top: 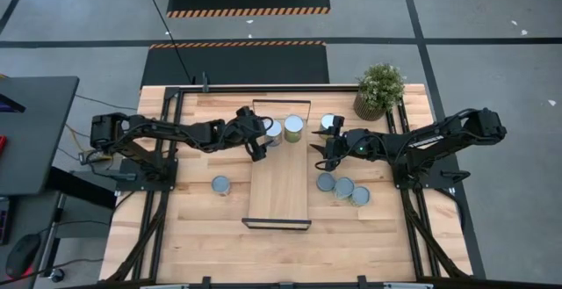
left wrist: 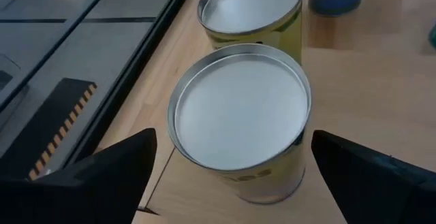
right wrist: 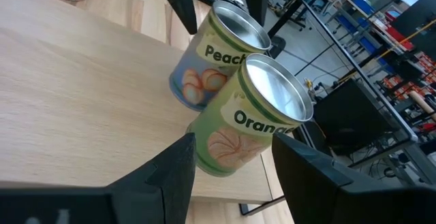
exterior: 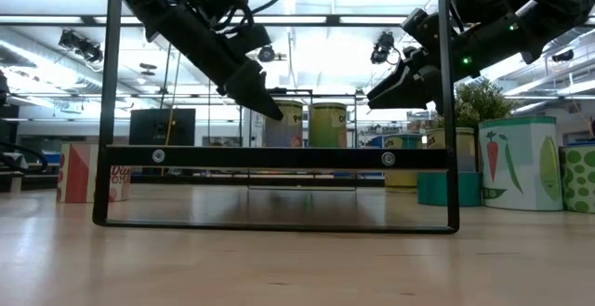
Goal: Pick and place cans onto a shelf
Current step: Put the canned peaches on the shelf, then put the canned carrots on the shelf
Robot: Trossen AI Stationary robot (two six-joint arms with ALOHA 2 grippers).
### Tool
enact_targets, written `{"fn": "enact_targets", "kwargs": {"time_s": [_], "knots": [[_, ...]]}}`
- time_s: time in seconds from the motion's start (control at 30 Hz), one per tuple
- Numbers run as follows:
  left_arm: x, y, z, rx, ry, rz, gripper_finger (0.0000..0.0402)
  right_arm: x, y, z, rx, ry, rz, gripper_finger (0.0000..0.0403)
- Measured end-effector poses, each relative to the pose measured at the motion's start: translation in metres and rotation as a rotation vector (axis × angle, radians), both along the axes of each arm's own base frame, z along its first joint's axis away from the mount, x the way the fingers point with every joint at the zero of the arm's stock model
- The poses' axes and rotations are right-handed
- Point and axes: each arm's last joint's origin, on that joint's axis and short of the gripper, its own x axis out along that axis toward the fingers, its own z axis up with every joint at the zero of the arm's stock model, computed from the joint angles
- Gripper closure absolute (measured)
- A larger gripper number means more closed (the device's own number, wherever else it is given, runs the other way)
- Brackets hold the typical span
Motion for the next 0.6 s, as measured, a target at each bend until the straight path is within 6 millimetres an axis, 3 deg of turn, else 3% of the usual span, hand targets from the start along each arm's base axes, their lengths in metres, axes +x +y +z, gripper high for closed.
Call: {"fn": "enact_targets", "kwargs": {"time_s": [0.37,0.6], "knots": [[-0.001,0.001,0.000,0.034,0.014,0.051,0.0004,0.000,0.000,0.000,0.006,0.000,0.015,0.0202],[-0.002,-0.010,0.006,0.017,0.026,0.008,0.0004,0.000,0.000,-0.001,0.006,0.007,0.014,0.0202]]}}
